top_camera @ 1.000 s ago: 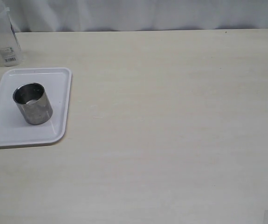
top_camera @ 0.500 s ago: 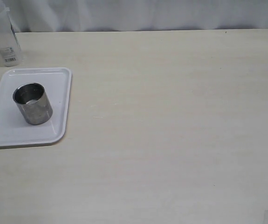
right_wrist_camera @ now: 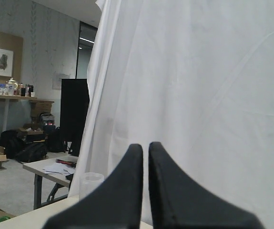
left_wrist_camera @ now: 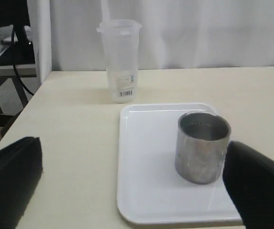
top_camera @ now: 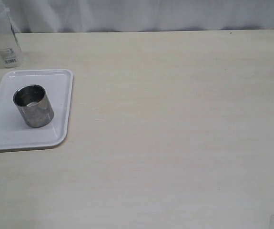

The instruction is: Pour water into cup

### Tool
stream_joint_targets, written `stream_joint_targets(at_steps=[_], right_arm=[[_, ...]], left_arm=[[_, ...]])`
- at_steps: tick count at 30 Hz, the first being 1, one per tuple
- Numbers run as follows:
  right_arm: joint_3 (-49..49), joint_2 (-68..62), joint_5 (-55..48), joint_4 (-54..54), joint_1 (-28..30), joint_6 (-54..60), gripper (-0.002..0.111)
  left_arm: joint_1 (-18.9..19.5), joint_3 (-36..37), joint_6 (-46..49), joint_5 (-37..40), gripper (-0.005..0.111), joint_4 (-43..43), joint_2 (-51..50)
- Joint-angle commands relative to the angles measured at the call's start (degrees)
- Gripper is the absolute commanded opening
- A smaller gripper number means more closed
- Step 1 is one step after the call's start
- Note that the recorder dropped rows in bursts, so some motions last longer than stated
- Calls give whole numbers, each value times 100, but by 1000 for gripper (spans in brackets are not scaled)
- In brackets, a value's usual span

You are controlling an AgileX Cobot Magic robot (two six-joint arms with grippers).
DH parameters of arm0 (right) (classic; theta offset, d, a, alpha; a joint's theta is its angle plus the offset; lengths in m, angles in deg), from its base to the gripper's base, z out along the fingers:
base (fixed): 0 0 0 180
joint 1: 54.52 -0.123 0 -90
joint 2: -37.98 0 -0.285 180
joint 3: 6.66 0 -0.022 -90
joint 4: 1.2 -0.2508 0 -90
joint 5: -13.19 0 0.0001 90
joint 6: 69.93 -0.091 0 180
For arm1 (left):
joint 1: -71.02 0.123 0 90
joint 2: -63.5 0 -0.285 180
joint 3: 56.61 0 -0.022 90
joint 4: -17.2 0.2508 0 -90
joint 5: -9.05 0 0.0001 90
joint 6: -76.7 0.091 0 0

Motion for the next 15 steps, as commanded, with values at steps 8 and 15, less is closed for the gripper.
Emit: stream_joint_targets(at_steps=[8,15], right_arm=[[25,22,-43,-5,5,36,4],[25,22,-43,-5,5,36,4]], left_arm=[[-60,16,4,25,96,-47,13],[-60,16,4,13,96,-36,13]])
